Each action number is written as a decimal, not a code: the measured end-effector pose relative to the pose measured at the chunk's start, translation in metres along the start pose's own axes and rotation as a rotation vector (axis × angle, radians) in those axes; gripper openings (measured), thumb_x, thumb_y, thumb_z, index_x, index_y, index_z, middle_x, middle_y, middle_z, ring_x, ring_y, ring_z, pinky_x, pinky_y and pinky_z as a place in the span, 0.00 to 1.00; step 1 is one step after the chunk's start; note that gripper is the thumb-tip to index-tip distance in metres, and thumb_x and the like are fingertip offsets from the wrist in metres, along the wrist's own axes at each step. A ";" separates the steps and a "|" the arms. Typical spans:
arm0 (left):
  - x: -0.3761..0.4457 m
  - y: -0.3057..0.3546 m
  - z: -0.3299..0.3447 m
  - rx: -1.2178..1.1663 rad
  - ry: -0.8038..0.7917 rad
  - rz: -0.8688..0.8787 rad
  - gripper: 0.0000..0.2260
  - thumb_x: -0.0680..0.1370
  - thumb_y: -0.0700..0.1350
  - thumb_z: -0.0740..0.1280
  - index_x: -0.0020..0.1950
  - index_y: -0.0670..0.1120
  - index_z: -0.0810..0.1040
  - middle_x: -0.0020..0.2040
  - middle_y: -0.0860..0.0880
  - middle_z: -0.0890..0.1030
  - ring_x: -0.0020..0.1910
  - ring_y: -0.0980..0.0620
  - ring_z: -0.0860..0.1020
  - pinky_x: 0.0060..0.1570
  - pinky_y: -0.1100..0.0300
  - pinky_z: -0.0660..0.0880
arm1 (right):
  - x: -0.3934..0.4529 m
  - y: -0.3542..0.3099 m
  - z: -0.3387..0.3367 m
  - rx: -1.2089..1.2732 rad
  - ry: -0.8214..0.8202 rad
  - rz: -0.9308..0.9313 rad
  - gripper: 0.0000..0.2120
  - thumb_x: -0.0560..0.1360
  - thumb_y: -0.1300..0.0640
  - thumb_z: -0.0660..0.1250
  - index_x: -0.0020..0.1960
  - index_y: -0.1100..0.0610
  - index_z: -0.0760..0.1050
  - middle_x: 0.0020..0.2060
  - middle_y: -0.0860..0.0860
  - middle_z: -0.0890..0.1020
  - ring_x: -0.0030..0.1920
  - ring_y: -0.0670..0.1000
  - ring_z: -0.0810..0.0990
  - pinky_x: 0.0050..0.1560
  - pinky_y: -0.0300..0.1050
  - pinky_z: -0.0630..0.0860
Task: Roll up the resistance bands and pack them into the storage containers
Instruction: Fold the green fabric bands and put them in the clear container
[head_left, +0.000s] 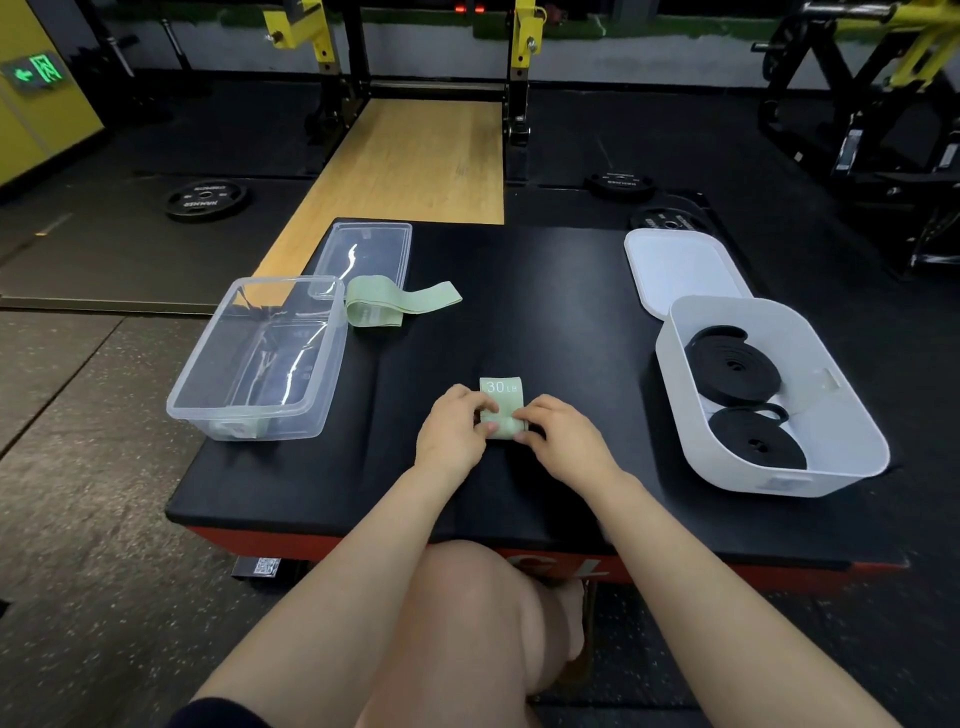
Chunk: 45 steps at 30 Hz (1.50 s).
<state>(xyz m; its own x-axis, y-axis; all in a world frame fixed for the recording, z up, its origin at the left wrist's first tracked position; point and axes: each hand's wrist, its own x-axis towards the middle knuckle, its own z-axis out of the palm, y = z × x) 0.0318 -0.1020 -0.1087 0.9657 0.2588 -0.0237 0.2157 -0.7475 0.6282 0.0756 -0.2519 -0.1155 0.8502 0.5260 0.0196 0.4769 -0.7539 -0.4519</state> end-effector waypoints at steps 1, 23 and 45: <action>-0.001 0.001 0.001 0.000 0.033 0.027 0.08 0.77 0.43 0.67 0.55 0.48 0.78 0.54 0.53 0.74 0.53 0.53 0.75 0.52 0.55 0.74 | 0.003 0.000 -0.001 0.000 -0.014 0.004 0.16 0.78 0.53 0.63 0.65 0.54 0.75 0.56 0.47 0.75 0.57 0.50 0.74 0.52 0.46 0.73; 0.026 -0.002 0.003 -0.084 -0.031 -0.059 0.11 0.78 0.43 0.66 0.60 0.46 0.79 0.56 0.49 0.75 0.55 0.50 0.75 0.56 0.57 0.72 | 0.010 0.002 0.009 0.026 0.160 0.008 0.11 0.76 0.54 0.67 0.58 0.54 0.75 0.54 0.44 0.76 0.53 0.48 0.74 0.42 0.42 0.70; 0.054 0.001 -0.005 0.099 -0.064 -0.020 0.08 0.77 0.45 0.66 0.55 0.44 0.77 0.52 0.49 0.73 0.50 0.48 0.75 0.47 0.56 0.70 | 0.038 0.003 0.000 0.051 0.134 0.066 0.14 0.76 0.52 0.66 0.61 0.52 0.74 0.56 0.44 0.74 0.51 0.49 0.76 0.47 0.45 0.74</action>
<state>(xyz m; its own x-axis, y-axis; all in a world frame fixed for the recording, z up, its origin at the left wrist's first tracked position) 0.0834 -0.0856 -0.1057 0.9675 0.2375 -0.0869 0.2456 -0.7999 0.5476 0.1091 -0.2344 -0.1163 0.9033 0.4158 0.1055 0.4095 -0.7626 -0.5006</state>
